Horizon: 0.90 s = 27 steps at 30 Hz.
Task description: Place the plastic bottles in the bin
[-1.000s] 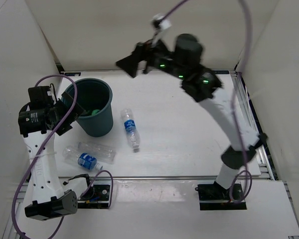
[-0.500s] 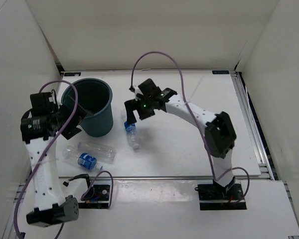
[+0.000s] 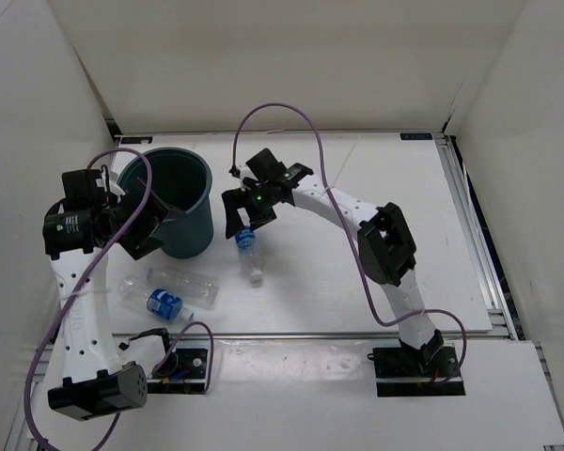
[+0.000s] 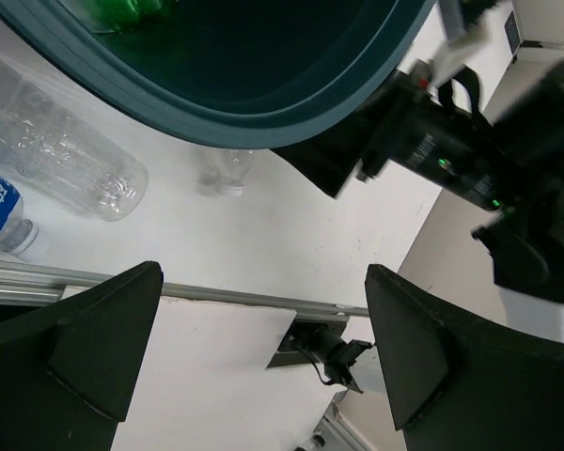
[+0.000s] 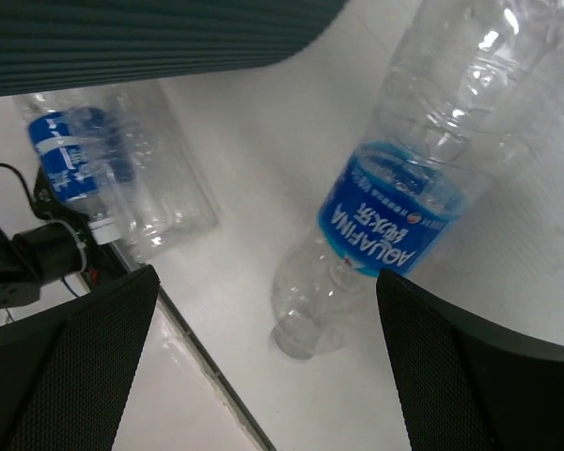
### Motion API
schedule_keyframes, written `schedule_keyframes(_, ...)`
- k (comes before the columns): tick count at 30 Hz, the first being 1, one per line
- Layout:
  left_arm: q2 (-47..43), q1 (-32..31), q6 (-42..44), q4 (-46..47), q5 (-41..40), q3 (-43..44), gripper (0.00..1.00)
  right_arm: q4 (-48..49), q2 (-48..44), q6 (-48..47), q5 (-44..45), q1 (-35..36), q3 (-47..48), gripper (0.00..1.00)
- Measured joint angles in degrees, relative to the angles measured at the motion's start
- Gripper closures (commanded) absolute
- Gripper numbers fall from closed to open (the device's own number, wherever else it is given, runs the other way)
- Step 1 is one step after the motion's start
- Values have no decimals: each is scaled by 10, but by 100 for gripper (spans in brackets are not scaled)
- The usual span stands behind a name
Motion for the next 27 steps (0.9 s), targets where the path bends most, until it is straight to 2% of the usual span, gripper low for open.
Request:
schedule_keyframes(6, 1, 0, 5, -3, 3, 10, 0, -10, 65, 5, 0, -6, 7, 0)
schedule_keyframes(9, 0, 0, 7, -3, 3, 17, 0, -20, 96, 12, -8, -10, 24, 16)
schedule_keyframes(10, 0, 0, 7, -3, 3, 17, 0, -21, 100, 15, -13, -10, 26, 29)
schedule_keyframes(12, 0, 0, 7, -3, 4, 17, 0, -22, 99, 15, -19, -12, 26, 39)
schedule_keyframes(13, 0, 0, 7, -3, 5, 17, 0, -22, 98, 14, -17, -12, 24, 49)
schedule_keyframes(15, 0, 0, 7, -3, 7, 17, 0, -19, 94, 16, -19, -12, 15, 57)
schedule_keyframes(20, -3, 0, 6, -3, -2, 17, 0, -22, 35, 17, -15, -17, -60, 69)
schedule_keyframes(22, -8, 0, 3, -4, -20, 19, 4, -29, -9, 20, -10, -17, -96, 72)
schedule_keyframes(27, -35, -7, -24, -11, -102, 18, 22, -33, -145, 43, -1, -19, -110, 80)
